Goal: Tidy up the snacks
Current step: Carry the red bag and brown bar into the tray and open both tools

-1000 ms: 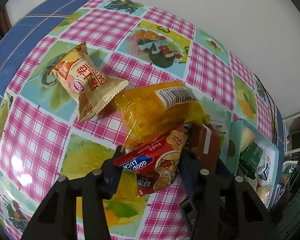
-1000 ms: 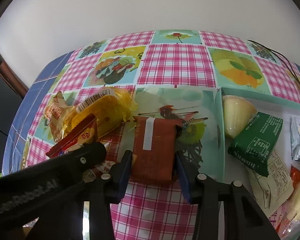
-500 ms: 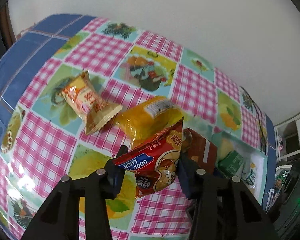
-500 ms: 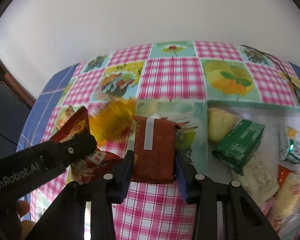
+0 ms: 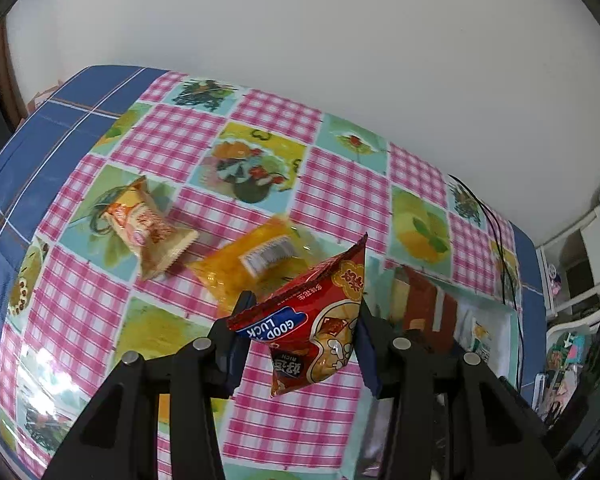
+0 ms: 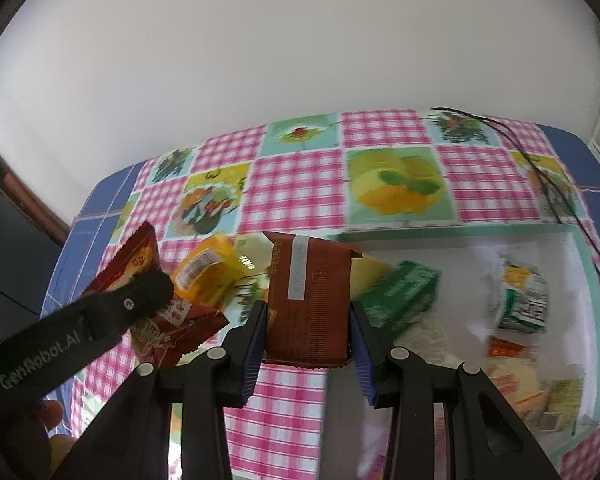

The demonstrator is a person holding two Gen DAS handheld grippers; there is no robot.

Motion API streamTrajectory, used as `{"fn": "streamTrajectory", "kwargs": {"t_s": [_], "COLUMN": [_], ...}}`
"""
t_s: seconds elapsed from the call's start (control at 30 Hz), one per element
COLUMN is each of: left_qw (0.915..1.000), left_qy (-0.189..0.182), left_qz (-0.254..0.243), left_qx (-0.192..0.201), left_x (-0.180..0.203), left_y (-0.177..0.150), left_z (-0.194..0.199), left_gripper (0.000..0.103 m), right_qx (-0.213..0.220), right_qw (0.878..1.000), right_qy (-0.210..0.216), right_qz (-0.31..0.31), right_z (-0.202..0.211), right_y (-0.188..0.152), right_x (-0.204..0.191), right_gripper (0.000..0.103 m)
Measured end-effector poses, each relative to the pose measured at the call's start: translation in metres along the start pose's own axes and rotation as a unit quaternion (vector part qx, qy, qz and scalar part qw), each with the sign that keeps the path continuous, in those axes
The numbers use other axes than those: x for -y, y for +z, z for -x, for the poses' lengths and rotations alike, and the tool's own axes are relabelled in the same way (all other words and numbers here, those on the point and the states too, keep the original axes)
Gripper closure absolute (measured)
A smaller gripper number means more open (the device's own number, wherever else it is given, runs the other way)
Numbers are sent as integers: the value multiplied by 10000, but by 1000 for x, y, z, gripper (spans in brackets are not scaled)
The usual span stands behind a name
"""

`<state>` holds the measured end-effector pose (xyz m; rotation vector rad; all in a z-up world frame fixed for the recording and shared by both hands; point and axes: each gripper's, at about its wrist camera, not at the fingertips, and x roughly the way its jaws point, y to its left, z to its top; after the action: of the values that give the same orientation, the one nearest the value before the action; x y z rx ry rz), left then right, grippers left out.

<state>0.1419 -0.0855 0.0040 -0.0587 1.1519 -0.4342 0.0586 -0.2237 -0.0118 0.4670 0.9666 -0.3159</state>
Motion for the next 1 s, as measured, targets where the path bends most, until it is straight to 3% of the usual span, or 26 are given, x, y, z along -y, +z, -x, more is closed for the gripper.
{"fn": "streamTrajectory", "kwargs": {"t_s": [0.3,0.63,1.0], "left_qw": [9984,9913,9855], "left_qy": [-89,-288,-395], "left_qz": [-554,-1285,-1637], "left_qx": [-33,74,205], "left_x": [61,131,166], "left_y": [-20,-44,-52], "left_z": [-4,-9,-30], "left_gripper": [55,55,55], "right_qx": [132,291,291], "right_qw": [9985,9922,9861], "right_qy": [-240,-549,-753], "right_qz": [-480,-1081,-1451], "right_z": [23,51,59], "right_y": [3,3,-4], "right_x": [63,140,194], "right_gripper": [61,61,61]}}
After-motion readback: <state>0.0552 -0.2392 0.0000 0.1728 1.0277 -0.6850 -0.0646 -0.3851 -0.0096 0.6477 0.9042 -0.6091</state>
